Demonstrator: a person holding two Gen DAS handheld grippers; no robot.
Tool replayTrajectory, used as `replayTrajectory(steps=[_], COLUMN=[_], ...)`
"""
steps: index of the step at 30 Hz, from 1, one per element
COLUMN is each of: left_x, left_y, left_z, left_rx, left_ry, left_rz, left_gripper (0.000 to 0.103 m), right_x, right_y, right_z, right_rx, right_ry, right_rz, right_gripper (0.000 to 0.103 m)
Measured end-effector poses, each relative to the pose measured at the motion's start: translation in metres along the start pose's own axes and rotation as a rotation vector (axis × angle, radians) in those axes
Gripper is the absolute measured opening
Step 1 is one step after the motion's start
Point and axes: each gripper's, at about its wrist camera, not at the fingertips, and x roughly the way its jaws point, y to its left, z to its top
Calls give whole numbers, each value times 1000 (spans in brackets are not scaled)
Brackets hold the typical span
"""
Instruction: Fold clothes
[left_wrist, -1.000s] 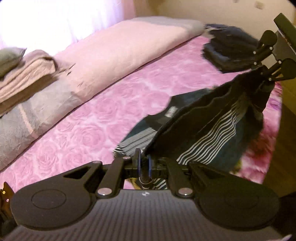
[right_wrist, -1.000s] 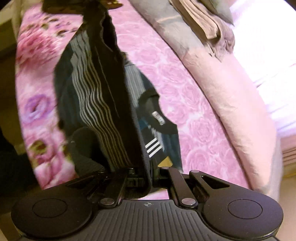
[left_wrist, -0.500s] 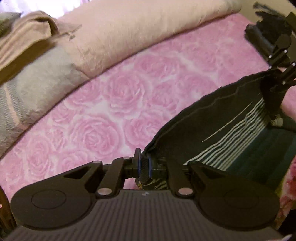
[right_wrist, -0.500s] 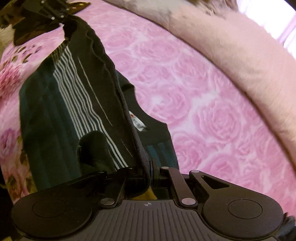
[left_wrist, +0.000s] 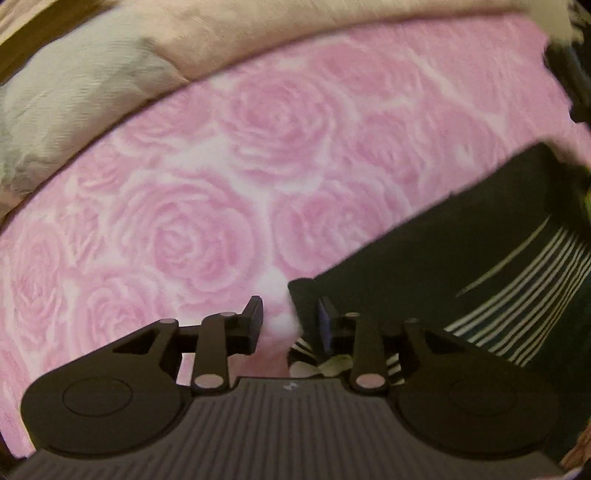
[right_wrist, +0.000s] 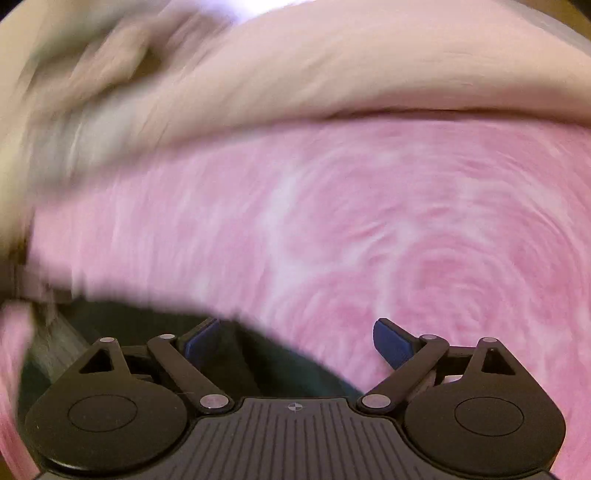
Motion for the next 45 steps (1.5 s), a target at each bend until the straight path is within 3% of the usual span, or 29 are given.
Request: replayTrajectory(steps=[2,5,8,12,14,15,16,17,18,23,27,28,29,30,31,35,41,42,43,45], left_x=[-19,-46,-63,-62,-55,-53,-53,-52,-52,-51,-53,-54,-55,-58,-60,-73,-72,-67,-62,-58], left_y=[9,17,17,4,-5,-9,-12,-14,-17,-29,-30,-30,-30,-30,-30,-36,-54,-57,-60,-66], left_z=[-2,-13,-33,-65,-74,-77,-78,-78,-79,-82,-82,-85,-87,-91,-95,-117,-151,-155,-160,-165], left_rx=[-40,-104,-163,-220,-226,-223,-212,-201,-190,-139,-138,-140,-144,-150,-157,-179,-163,-159,-155,-127], left_ry=[-36,-69,-70,-26,-5,3,5,7,9,17,15,16,18,20,25,49,98,111,122,131], left_rz=[-6,-16,-51,-149,-174,-180,-180,-180,-180,-178,-167,-164,-164,-164,-166,-182,-250,-266,-280,-297], left_gripper=[28,32,32,32,32,32,32,32,32,32,32,32,32,32,32,32,39,39,38,35], right_x=[-23,-50,-49,-23,-3,4,5,6,4,-50,-79,-84,-89,-97,-104,-112,-99,-96,-94,-91], right_y=[3,30,71,114,121,122,121,121,117,58,-18,-27,-35,-38,-37,-28,-10,-9,-9,-7], right_z=[-2,-22,-58,-111,-122,-126,-126,-126,-123,-89,-79,-80,-82,-87,-92,-121,-175,-179,-182,-186], right_rx=[31,-47,-190,-428,-481,-495,-505,-514,-512,-212,86,121,153,167,169,154,205,215,226,235], right_ry=[-66,-80,3,131,209,228,225,219,209,16,-84,-93,-103,-126,-146,-77,96,112,127,144], right_rz=[-10,5,14,-55,-129,-160,-177,-191,-197,-277,-318,-341,-364,-360,-351,-277,-167,-158,-150,-153], right_gripper=[92,92,92,89,63,59,48,21,6,5,9,29,65,77,79,79,78,74,52,48])
